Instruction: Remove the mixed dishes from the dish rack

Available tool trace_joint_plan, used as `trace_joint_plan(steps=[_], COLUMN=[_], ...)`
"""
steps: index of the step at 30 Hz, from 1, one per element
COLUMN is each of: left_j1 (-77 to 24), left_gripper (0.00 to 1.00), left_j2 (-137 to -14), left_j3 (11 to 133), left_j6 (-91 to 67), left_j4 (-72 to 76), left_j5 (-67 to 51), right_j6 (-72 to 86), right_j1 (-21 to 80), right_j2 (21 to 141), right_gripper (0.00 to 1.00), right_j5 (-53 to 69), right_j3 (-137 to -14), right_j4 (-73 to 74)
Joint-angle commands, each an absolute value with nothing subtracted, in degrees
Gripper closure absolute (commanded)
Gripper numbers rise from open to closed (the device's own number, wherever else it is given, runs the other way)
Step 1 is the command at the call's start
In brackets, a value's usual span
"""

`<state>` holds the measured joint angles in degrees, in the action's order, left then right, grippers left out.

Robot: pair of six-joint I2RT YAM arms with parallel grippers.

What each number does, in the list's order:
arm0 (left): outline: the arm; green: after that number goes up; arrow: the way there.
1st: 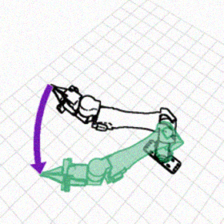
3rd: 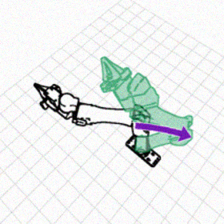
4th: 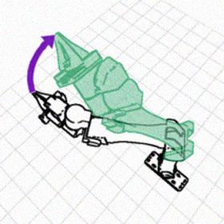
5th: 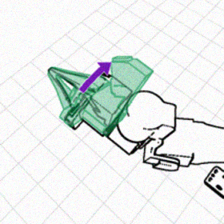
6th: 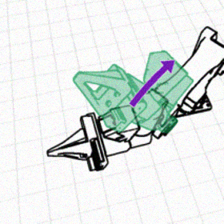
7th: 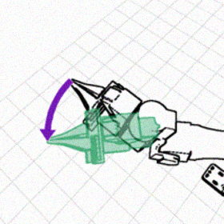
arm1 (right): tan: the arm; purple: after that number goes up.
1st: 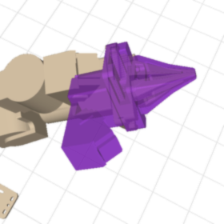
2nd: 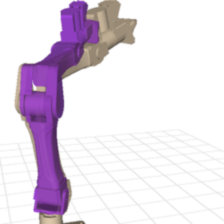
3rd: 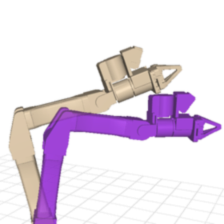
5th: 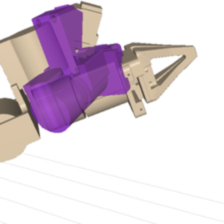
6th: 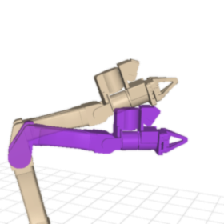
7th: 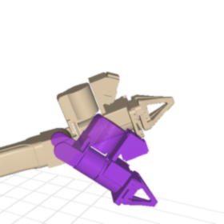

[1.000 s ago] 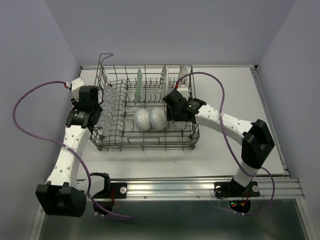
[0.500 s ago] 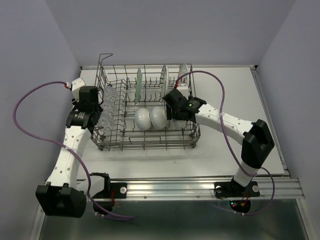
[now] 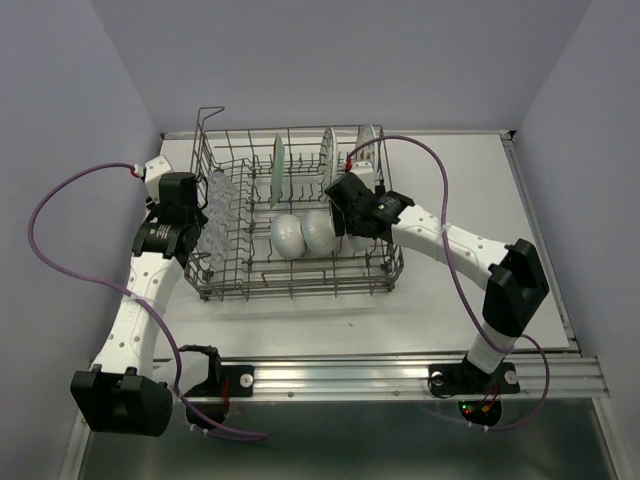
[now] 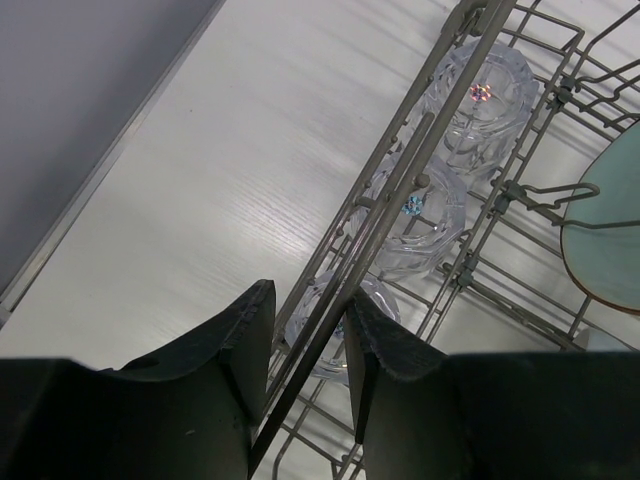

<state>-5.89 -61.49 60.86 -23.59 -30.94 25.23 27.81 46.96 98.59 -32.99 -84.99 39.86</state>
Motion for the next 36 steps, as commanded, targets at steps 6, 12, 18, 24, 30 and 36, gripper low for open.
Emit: trace_joint_plan(steps=[6,12,18,24,30,36], left_j1=[-6.33,-6.33,-6.33,-6.33,-6.42,-6.33], left_gripper=[0.55,0.51,0.39,0.15,0.01,0.01], left_j2=[-60.73,-60.64,-60.82,-60.21,-59.24,-58.01], left_j3=[59.33,59.33,59.5,59.85,63.01,71.27], left_j6=[-27.95,-27.77,-27.51,-27.07,-26.1,-25.66], left_j4=[-33.66,-33.66,-33.75,-33.14,-32.34,-34.45], left_j5=[24.08,24.08,24.17,22.51,20.3,17.59], right_j6=[23.21,22.24,21.71,21.01,20.3,20.48], right_j1=[47.46,47.46,47.46,47.99,47.99,47.99], right_j2=[91.67,91.93,91.14,90.53,89.91,85.61], right_gripper=[0.99,0.99,0.99,0.99,0.99,0.99], right_j5=[-35.95,-36.21,-36.39,-36.74,-36.56,-32.28], right_j3=[-89.56,-90.17,-90.88,-91.84,-92.99,-92.38], right_j4=[33.31,33.05,33.05,33.75,34.63,32.35])
